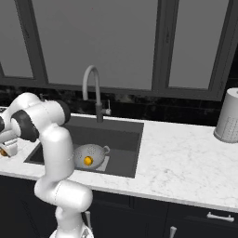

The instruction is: Put the colander in the sink, put the tangerine, pear in the colander, and turn on the sink faucet and pour water over the colander.

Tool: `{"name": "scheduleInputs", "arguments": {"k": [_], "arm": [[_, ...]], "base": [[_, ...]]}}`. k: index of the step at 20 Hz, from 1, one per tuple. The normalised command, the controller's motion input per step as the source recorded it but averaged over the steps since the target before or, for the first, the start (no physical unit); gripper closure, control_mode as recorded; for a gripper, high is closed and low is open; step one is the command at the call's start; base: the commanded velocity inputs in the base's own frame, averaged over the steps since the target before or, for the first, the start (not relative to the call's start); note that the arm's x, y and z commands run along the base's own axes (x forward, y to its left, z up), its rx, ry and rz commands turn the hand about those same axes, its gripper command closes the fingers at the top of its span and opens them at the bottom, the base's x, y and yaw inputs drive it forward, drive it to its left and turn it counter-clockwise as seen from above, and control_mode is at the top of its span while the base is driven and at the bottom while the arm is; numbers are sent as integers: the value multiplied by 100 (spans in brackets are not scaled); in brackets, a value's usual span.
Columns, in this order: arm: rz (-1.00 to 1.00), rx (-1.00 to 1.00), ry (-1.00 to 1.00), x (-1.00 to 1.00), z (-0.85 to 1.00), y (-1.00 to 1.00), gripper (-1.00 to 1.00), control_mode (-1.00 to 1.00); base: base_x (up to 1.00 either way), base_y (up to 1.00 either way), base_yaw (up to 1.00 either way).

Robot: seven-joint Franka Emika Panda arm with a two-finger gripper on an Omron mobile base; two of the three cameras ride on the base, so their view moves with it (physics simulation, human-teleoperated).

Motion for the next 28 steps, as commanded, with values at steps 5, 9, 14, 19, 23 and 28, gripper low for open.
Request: {"name": "scheduleInputs", "arguments": {"k": [5,9,14,19,23,28], "arm": [[0,-9,-1,21,-10,6,-100,-100],[0,-9,-1,13,-15,3,-100,-100],[0,-3,0,0,-24,0,100,-100],[0,0,0,-9,-19,-1,100,-100],[0,0,0,-8,-14,-27,100,-100],[0,0,-12,-4,0,-44,100,-100]], "base": [[0,0,0],[0,0,0],[0,0,0],[0,0,0],[0,0,0],[0,0,0]]}}
